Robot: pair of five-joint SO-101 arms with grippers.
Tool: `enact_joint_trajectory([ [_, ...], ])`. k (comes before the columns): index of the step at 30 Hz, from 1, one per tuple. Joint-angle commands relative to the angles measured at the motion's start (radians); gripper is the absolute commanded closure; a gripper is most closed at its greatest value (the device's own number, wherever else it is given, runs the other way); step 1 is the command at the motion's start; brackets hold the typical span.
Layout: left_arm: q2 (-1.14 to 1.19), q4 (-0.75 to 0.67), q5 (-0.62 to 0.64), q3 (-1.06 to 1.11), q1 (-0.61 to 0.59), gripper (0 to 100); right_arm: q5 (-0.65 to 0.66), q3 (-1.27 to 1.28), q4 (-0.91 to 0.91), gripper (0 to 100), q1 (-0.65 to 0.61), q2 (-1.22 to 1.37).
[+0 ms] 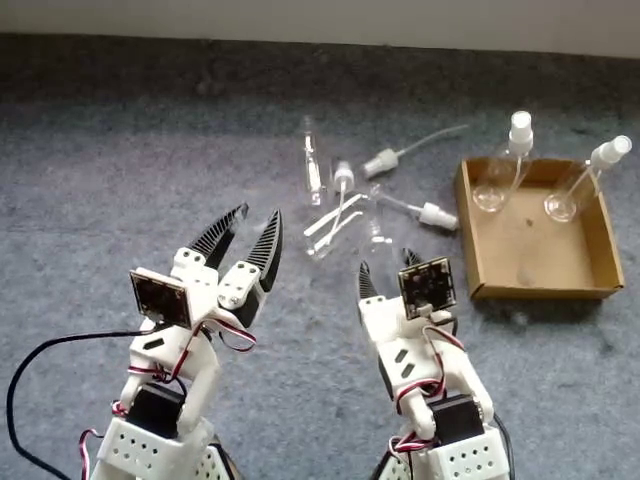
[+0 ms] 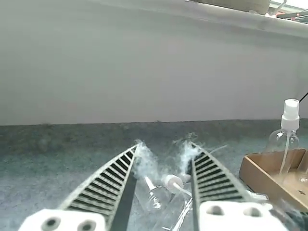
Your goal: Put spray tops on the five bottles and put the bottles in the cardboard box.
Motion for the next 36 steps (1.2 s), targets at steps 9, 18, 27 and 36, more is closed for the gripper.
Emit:
enact_joint_trajectory([
  [9,-0.015,0.003,-0.008,0.019,-0.013,88,0.373,0.050,0.234,83.5,0.005,-0.007],
  [18,-0.015,0.003,-0.008,0.019,-0.013,88,0.430,0.105,0.245,79.4,0.005,0.002],
  [27,-0.015,0.003,-0.008,0.019,-0.013,88,0.431,0.105,0.349,73.5,0.002,0.004],
  [36,-0.015,0.003,-0.008,0.019,-0.012,88,0.485,-0.067,0.490,73.5,-0.007,0.005],
])
